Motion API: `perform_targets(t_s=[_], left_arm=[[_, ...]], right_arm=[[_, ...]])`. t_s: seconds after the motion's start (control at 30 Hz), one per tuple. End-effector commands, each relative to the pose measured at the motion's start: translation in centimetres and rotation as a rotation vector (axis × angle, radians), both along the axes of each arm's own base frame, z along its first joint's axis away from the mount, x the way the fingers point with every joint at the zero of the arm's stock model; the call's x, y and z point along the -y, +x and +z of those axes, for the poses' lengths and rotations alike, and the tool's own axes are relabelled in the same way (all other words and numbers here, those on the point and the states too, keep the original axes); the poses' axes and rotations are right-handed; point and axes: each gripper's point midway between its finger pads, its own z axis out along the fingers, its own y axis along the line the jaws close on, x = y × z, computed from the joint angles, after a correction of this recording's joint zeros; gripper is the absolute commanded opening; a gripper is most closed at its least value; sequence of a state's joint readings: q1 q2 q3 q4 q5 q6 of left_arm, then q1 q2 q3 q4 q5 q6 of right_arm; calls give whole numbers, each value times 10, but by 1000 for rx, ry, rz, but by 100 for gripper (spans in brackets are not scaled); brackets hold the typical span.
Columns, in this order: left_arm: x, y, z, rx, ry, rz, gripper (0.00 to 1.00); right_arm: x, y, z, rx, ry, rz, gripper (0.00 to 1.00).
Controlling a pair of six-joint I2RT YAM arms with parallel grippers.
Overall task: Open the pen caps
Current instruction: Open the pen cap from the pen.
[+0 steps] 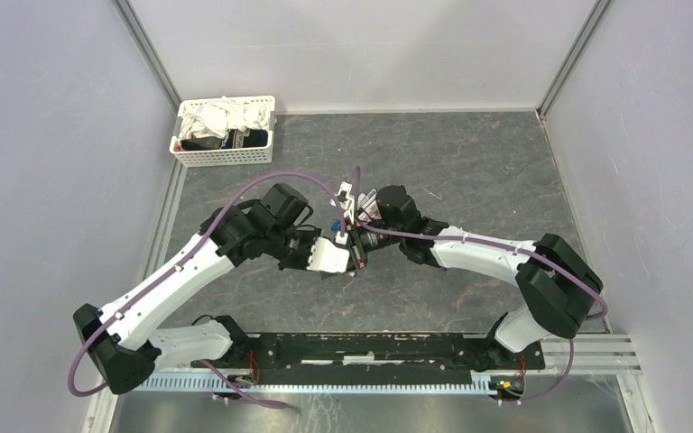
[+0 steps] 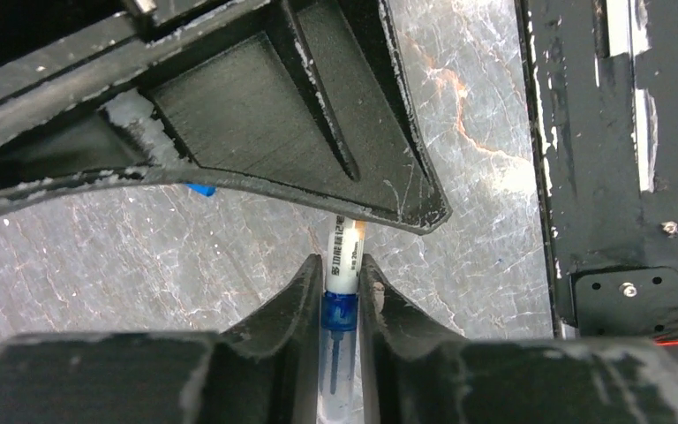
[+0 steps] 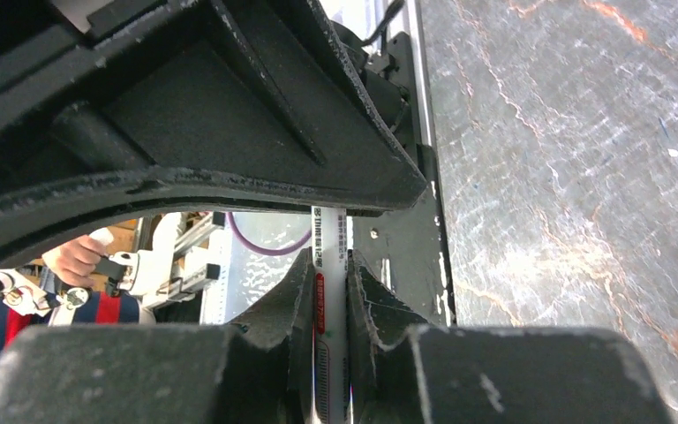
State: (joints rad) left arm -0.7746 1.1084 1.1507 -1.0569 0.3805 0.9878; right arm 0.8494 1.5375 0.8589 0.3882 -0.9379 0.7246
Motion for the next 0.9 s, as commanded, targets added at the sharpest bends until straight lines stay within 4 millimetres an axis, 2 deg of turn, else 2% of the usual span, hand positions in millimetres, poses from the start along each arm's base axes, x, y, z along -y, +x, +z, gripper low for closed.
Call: perform_targets(t_s=[0.0, 0.13, 0.27, 0.3, 0.33, 0.43, 0.47, 0.73, 0.8, 0.87], left_arm=[[-21, 3, -17, 44, 138, -53, 22], [-26, 11, -20, 95, 183, -78, 3], [-38, 14, -31, 140, 245, -109, 2], [-38, 14, -31, 144, 240, -114, 2], [-34, 12, -29, 140, 219, -112, 2], [-16, 8, -17, 90, 142, -85, 2], [-11, 6, -13, 68, 124, -71, 2], [9, 2, 5, 11, 6, -13, 2], [12, 1, 7, 0, -13, 0, 2], [13, 0, 8, -8, -18, 7, 2]], right_arm=[[-1, 10, -4, 83, -71, -23, 0], [2, 12, -9, 85, -118, -33, 0], [6, 10, -6, 103, -129, -25, 0], [6, 10, -3, 106, -123, -25, 9], [4, 10, -1, 100, -111, -27, 26], [-4, 11, 10, 66, -52, -30, 38], [-7, 12, 12, 61, -36, -31, 39], [-21, 13, 27, 30, 44, -23, 39], [-21, 12, 25, 26, 44, -20, 31], [-19, 11, 22, 22, 35, -21, 13]])
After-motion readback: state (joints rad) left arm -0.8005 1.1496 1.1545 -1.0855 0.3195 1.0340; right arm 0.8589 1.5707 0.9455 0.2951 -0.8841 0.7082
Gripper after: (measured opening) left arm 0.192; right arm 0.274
